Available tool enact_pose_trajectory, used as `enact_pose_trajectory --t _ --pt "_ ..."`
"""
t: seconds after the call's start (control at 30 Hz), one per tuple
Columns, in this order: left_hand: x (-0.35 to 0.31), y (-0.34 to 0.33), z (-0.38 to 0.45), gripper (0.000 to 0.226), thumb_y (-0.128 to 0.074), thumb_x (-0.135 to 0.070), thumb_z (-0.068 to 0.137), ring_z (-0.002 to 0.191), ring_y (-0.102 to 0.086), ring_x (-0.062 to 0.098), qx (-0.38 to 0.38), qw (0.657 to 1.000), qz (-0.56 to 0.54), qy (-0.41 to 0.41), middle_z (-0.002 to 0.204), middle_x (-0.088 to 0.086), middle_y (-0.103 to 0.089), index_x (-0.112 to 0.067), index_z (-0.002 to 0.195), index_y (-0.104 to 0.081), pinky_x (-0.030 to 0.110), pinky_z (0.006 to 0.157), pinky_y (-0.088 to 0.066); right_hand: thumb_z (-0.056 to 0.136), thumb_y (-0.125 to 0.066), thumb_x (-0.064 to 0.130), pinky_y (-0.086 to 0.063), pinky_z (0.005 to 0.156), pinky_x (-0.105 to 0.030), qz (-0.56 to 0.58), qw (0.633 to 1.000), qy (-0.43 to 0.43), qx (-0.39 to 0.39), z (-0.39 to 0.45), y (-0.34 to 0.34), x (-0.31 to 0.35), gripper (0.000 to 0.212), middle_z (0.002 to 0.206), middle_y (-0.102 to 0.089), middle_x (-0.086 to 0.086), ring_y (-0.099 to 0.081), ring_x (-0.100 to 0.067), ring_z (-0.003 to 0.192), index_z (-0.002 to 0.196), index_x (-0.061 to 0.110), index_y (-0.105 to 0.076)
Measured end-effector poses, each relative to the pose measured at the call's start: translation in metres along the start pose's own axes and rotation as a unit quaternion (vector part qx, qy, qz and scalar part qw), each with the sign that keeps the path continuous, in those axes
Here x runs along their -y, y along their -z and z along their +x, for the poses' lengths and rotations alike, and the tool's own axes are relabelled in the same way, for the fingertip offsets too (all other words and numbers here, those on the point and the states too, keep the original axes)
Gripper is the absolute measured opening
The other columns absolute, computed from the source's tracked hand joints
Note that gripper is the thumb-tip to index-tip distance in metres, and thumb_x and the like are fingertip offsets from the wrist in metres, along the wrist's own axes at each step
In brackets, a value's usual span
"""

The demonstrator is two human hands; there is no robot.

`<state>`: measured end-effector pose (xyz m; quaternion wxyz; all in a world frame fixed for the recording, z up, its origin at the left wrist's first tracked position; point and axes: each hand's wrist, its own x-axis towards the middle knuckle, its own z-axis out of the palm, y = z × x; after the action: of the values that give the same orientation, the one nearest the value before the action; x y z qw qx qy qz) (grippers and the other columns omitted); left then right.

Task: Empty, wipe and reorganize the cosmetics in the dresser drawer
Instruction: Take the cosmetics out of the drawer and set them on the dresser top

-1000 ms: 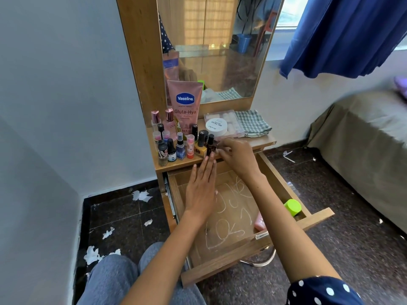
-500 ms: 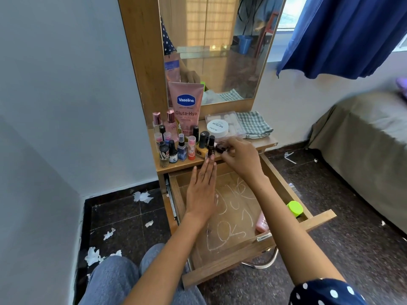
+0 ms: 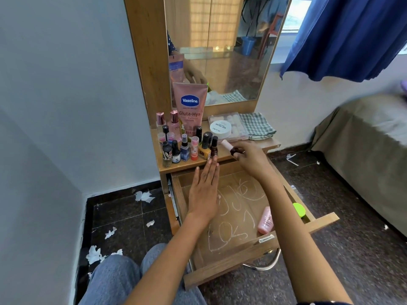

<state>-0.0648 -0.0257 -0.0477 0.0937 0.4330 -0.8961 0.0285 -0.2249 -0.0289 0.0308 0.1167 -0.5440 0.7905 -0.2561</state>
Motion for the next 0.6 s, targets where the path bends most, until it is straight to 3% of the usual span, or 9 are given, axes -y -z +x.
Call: enact_pose_trajectory --t 0.1,0.17,0.27,0.37,0.5,0.6 --pt "0.0 0.0 0.0 0.089 -0.046 -0.038 0.094 0.14 0.031 0.019 -0.004 1.0 -0.003 -0.001 0.152 0.008 0.032 -0.006 0.148 0.017 0.04 0.112 0.021 0.093 -0.059 0.011 -0.049 0.085 -0.031 0.225 0.973 -0.038 -0.039 -0.008 0.002 0.004 0.025 0.102 -0.06 0.0 -0.059 -0.017 0.099 0.118 0.011 -0.06" --pt "-0.001 0.0 0.0 0.089 -0.046 -0.038 0.094 0.14 0.03 0.019 -0.008 1.0 -0.002 0.0 0.152 0.008 0.032 -0.006 0.148 0.017 0.04 0.112 0.021 0.09 -0.063 0.01 -0.052 0.083 -0.021 0.27 0.959 -0.025 -0.088 -0.011 -0.002 0.01 0.024 0.095 -0.06 0.007 -0.059 -0.006 0.09 0.113 0.011 -0.059" --pt "-0.001 -0.001 0.0 0.088 -0.044 -0.039 0.095 0.139 0.032 0.02 -0.008 1.0 0.008 0.003 0.151 0.008 0.035 -0.006 0.147 0.019 0.041 0.114 0.018 0.086 -0.067 0.004 -0.051 0.078 -0.009 0.268 0.956 0.008 -0.122 -0.009 -0.017 0.019 0.023 0.095 -0.062 0.005 -0.061 -0.004 0.088 0.105 0.013 -0.058" --pt "-0.001 -0.002 0.001 0.085 -0.04 -0.039 0.096 0.138 0.033 0.02 -0.014 1.0 0.021 0.005 0.15 0.009 0.036 -0.005 0.147 0.019 0.041 0.114 0.018 0.086 -0.066 0.002 -0.054 0.083 -0.021 0.26 0.956 0.017 -0.133 -0.006 -0.033 0.02 0.021 0.096 -0.064 0.004 -0.063 -0.009 0.09 0.102 0.013 -0.058" --pt "-0.001 -0.004 0.001 0.085 -0.04 -0.04 0.096 0.139 0.032 0.021 -0.026 0.999 0.038 0.009 0.15 0.01 0.035 -0.004 0.147 0.017 0.041 0.113 0.018 0.085 -0.068 0.004 -0.048 0.079 -0.011 0.214 0.965 0.02 -0.153 -0.003 -0.044 0.014 0.038 0.104 -0.063 0.002 -0.061 -0.008 0.091 0.121 0.011 -0.058" --pt "0.0 -0.004 0.0 0.084 -0.038 -0.041 0.096 0.138 0.033 0.022 -0.026 0.999 0.045 0.005 0.15 0.01 0.036 -0.004 0.146 0.019 0.042 0.112 0.019 0.085 -0.069 0.01 -0.052 0.088 -0.029 0.151 0.976 0.033 -0.155 0.002 -0.048 0.007 0.035 0.111 -0.065 -0.003 -0.063 -0.017 0.101 0.119 0.012 -0.062"
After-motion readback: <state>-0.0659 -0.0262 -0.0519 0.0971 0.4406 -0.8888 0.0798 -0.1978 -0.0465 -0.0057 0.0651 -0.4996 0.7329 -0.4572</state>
